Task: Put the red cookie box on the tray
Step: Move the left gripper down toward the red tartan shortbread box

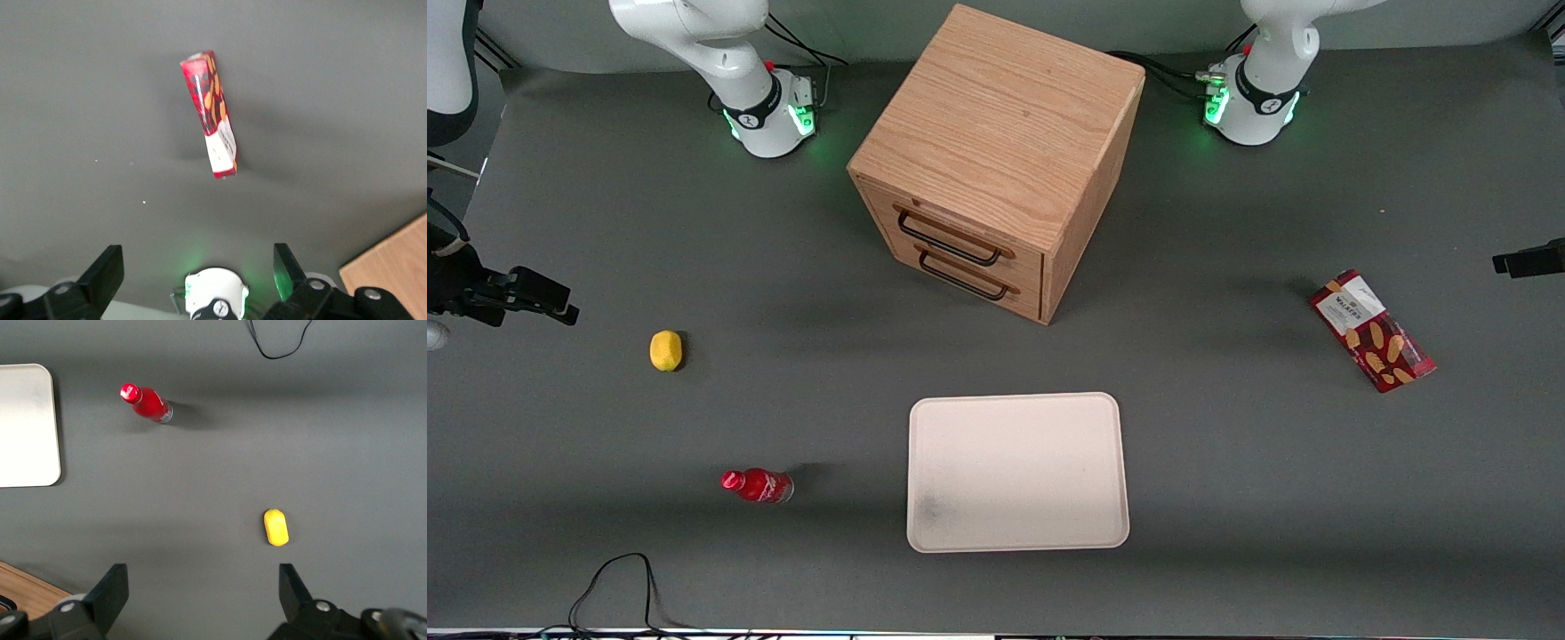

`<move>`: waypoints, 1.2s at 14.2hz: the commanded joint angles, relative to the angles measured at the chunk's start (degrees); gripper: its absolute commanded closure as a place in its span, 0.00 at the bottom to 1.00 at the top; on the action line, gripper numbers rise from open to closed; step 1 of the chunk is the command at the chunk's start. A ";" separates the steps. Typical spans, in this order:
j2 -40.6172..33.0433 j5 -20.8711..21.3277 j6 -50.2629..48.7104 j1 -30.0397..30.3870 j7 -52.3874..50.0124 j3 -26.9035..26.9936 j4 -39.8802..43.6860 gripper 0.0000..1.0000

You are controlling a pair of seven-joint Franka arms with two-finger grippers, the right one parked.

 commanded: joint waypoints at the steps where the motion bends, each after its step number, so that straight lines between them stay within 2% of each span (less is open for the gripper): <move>1: 2.12 -0.65 3.46 1.27 -5.80 -0.19 1.13 0.00; 2: 2.73 -1.00 5.74 1.45 -8.36 -0.19 1.04 0.00; 5: 3.78 -6.09 10.93 3.29 -15.12 -0.19 0.95 0.00; 8: 4.49 -4.96 13.76 3.29 -18.23 -0.19 -1.25 0.00; 13: 11.07 -4.43 18.05 7.24 -17.79 -0.10 -3.44 0.00; 17: 10.56 -4.52 24.03 6.81 -18.58 -0.19 -10.28 0.00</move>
